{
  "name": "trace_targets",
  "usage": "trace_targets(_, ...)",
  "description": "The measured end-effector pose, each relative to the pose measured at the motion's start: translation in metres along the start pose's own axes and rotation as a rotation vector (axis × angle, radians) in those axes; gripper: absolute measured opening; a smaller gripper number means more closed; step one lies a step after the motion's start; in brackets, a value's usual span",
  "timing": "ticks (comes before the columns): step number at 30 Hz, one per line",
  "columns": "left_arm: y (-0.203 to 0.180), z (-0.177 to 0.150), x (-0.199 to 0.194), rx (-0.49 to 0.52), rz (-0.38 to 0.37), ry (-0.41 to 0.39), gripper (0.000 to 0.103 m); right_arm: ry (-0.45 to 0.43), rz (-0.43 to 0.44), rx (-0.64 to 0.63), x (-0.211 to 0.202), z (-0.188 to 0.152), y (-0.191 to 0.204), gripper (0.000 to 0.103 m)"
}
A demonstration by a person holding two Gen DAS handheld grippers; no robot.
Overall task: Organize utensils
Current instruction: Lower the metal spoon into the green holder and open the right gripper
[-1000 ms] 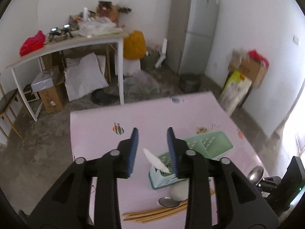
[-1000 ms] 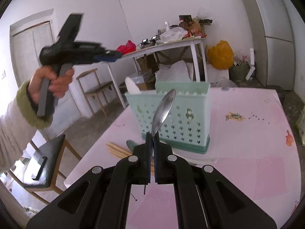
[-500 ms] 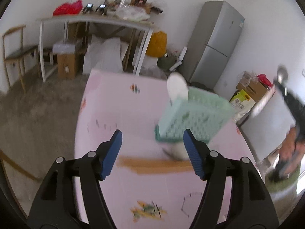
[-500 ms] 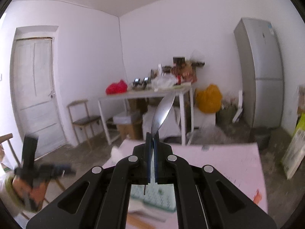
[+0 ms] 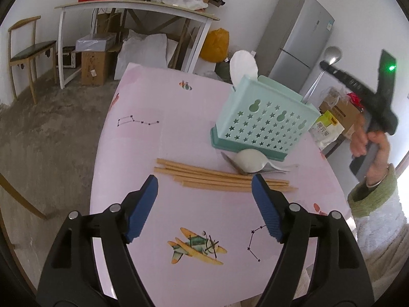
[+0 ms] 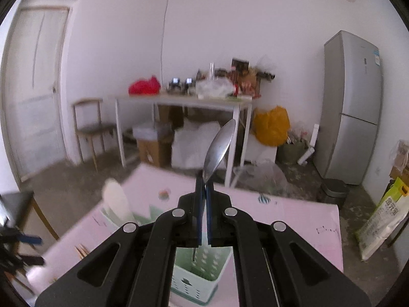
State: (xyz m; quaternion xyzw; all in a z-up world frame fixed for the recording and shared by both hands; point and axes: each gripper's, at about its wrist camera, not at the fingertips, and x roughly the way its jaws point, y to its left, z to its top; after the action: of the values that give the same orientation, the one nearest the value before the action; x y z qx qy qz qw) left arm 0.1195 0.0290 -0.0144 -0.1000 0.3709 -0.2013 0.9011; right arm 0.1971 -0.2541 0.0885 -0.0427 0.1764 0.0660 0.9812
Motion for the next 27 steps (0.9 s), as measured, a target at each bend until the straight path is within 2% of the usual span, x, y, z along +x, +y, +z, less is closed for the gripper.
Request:
trace_targets(6,0.004,0.0,0.004,-0.011,-0.002,0.009,0.072,0.117,-0.025,-0.115,0.027,-0.025,0.013,0.003)
trace_targets(15,0.001,-0.003,0.006,-0.006,-0.006,0.015,0.073,0.18,-0.056,-0.161,0.033,-0.031,0.016,0.005)
trace_targets(17,0.001,-0.003,0.007,-0.006,-0.004,0.014,0.073,0.181,-0.062,-0.159,0.031,-0.03,0.015,0.01)
trace_targets(19,0.001,-0.003,0.007,-0.006,-0.003,0.014,0.073,0.173,-0.063,-0.148,0.029,-0.028,0.013,0.024)
trace_targets(22,0.001,-0.003,0.006,-0.007,-0.001,0.011,0.073,0.15,-0.066,-0.128,0.02,-0.025,0.01,0.036)
trace_targets(27,0.001,-0.004,0.004,-0.008,0.002,0.008,0.073,0.106,-0.067,-0.072,0.001,-0.017,0.002,0.044)
